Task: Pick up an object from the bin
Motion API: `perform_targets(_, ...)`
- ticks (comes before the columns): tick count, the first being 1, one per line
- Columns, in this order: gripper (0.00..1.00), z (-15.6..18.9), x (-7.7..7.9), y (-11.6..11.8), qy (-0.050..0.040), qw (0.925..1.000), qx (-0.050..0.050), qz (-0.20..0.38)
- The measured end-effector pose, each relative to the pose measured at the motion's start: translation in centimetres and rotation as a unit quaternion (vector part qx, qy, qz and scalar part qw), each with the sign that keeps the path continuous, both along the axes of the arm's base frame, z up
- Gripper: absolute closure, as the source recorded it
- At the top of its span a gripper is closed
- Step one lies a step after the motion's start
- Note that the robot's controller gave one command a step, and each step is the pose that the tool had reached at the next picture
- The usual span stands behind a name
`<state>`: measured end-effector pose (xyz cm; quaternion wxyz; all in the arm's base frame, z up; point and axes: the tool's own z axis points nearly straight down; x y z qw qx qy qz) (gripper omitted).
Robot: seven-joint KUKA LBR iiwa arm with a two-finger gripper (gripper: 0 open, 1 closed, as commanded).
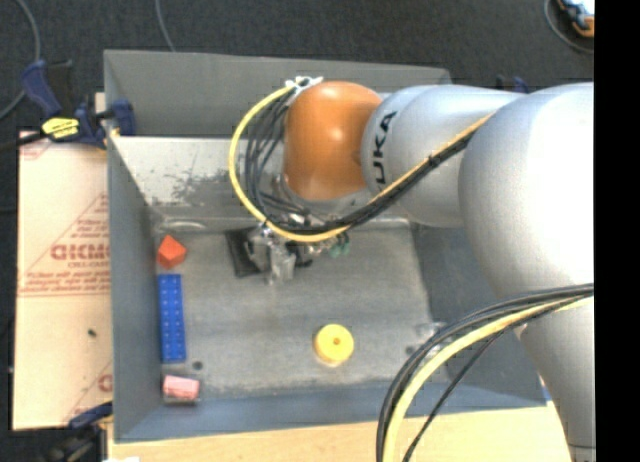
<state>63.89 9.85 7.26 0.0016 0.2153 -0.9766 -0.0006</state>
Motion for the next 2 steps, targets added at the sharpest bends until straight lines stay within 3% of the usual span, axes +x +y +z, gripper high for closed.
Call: perform_targets(2, 1.00, -0.01, -0.01, 0.01, 0.0004, 1.0000, 0.000, -0.001)
